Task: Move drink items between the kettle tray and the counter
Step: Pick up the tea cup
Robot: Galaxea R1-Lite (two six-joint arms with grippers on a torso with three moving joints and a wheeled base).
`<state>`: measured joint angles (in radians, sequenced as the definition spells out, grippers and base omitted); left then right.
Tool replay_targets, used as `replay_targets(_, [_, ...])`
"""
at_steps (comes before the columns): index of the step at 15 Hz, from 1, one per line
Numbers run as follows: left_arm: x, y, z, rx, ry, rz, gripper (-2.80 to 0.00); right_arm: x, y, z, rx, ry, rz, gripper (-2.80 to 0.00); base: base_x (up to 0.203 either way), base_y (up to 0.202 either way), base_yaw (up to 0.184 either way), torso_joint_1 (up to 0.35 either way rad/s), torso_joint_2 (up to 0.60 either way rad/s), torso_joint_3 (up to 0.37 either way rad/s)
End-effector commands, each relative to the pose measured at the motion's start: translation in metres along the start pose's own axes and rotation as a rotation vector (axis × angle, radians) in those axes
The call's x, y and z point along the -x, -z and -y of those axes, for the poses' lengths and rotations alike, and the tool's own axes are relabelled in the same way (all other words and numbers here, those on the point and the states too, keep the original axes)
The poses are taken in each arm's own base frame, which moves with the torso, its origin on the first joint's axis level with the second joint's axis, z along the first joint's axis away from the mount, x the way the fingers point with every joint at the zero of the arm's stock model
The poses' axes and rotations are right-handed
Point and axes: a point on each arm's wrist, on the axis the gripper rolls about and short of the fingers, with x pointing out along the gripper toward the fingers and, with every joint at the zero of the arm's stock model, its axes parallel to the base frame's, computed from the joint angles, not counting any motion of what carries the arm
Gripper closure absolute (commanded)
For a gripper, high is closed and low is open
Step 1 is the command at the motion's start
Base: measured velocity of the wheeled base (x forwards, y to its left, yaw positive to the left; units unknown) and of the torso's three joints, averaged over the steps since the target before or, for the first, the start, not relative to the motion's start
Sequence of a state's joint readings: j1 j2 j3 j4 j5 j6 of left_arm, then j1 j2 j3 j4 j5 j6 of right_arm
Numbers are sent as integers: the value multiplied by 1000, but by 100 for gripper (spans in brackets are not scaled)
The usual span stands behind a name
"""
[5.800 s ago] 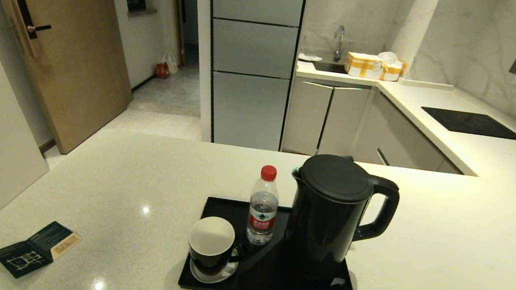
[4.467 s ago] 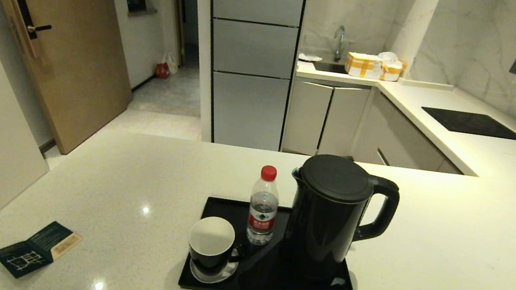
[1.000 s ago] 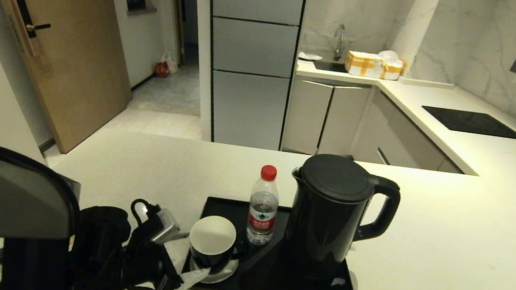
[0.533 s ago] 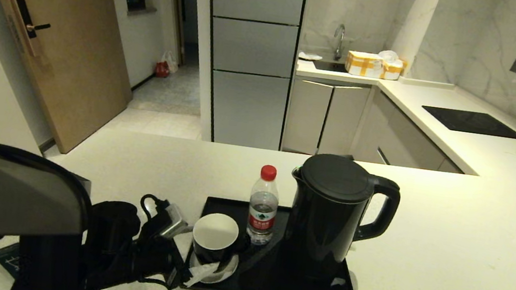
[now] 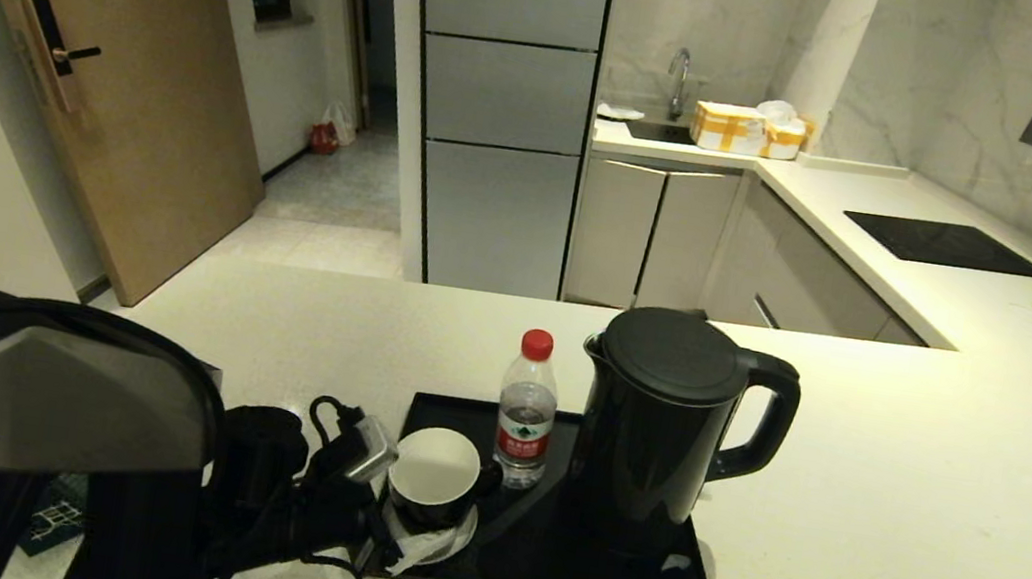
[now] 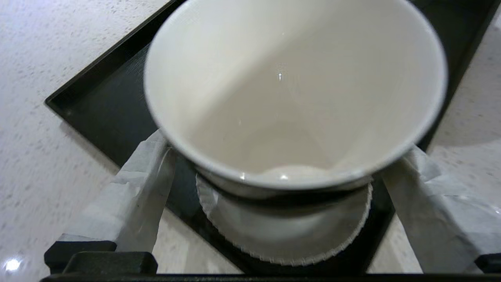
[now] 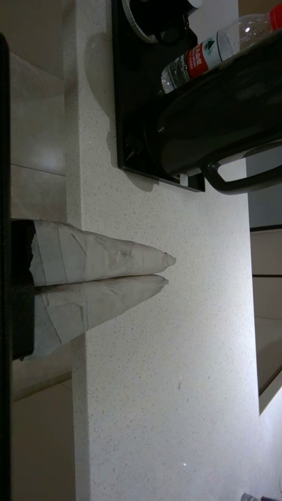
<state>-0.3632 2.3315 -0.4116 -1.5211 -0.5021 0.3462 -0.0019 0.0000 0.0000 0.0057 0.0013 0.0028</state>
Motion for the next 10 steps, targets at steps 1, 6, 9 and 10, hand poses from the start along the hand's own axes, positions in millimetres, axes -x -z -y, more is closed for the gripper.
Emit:
replay_targets(1, [-7, 0, -4, -15, -4, 19, -280, 0, 0, 0, 0, -1, -3, 0, 0, 0, 0, 0, 0, 0])
replay_targets(6, [-20, -1, 1, -33, -53, 9, -280, 0, 0, 0, 0, 1, -2, 0, 0, 0, 0, 0, 0, 0])
replay_targets(9, [-22, -1, 0, -37, -75, 3, -280, 0, 0, 0, 0, 1, -2, 0, 0, 0, 0, 0, 0, 0])
replay_targets(10, [-24, -2, 2, -39, -102, -6, -280, 0, 0, 0, 0, -1, -2, 0, 0, 0, 0, 0, 0, 0])
